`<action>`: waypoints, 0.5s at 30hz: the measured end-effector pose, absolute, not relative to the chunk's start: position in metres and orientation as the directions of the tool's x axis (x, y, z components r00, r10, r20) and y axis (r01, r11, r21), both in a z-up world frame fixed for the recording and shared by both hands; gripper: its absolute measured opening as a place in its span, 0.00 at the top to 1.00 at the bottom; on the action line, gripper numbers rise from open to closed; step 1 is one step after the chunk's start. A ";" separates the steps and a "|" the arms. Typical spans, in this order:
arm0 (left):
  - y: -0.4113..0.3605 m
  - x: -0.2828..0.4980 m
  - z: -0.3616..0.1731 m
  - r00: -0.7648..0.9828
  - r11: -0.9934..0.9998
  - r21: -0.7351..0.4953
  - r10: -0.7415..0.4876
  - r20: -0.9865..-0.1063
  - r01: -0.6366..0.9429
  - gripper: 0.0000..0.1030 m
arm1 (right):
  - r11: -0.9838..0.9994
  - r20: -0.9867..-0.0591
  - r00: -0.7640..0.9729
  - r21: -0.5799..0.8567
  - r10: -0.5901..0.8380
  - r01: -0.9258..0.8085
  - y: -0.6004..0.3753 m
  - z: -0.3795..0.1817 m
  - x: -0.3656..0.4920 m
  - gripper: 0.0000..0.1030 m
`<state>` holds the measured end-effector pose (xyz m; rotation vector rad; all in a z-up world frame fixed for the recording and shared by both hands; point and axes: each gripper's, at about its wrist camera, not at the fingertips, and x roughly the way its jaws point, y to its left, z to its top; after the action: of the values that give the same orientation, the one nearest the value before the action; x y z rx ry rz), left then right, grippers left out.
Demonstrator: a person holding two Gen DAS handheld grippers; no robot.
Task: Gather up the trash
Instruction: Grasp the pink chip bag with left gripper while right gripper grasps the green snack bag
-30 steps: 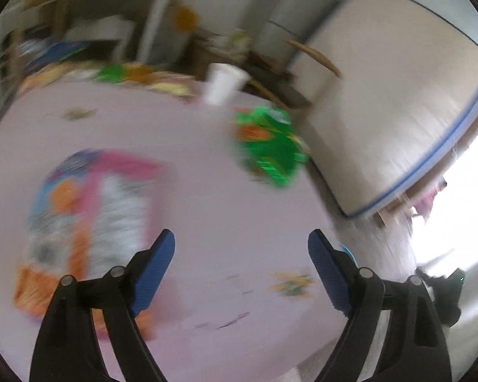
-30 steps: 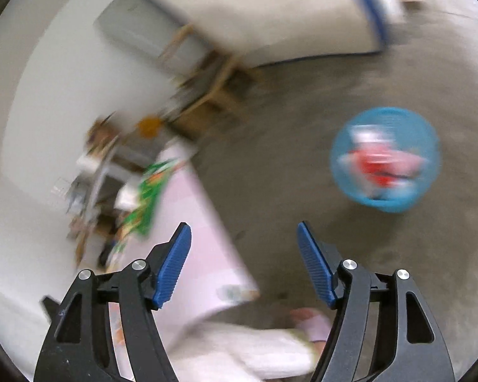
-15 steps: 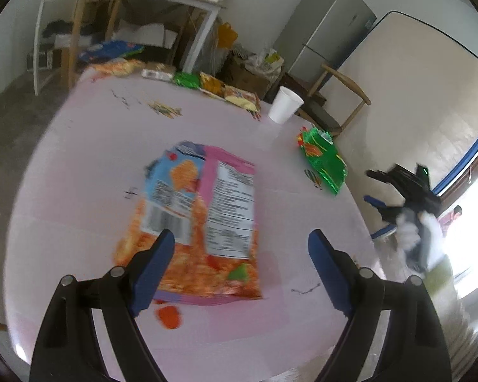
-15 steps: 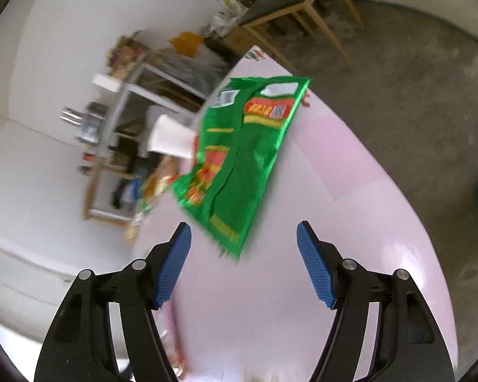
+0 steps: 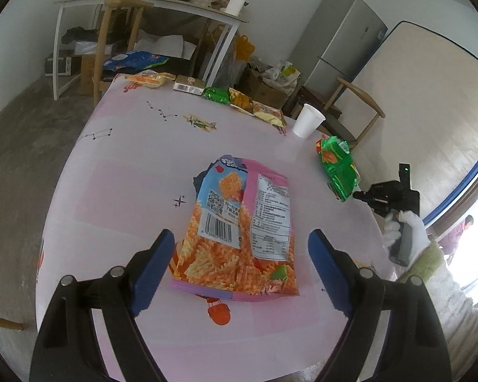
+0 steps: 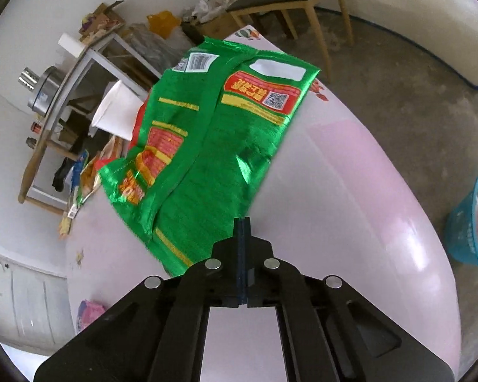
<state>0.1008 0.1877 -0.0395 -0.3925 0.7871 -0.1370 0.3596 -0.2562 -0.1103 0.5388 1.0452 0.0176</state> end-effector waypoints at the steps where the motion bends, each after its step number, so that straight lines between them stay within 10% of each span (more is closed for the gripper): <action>1: 0.187 0.101 -0.040 0.701 0.919 -0.393 -0.264 -0.663 -0.026 0.19 | 0.876 -0.817 0.509 0.429 0.272 0.221 -0.256 -0.109 0.352 1.00; 15: 0.115 0.134 -0.070 0.573 0.947 -0.293 -0.314 -0.757 0.132 0.19 | 0.830 -0.778 0.405 0.552 0.481 0.073 -0.289 -0.107 0.230 0.97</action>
<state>0.1337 0.1151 -0.0696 -0.2134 0.9263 -0.2635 0.2298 -0.2889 -0.1068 0.5617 1.1390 0.2749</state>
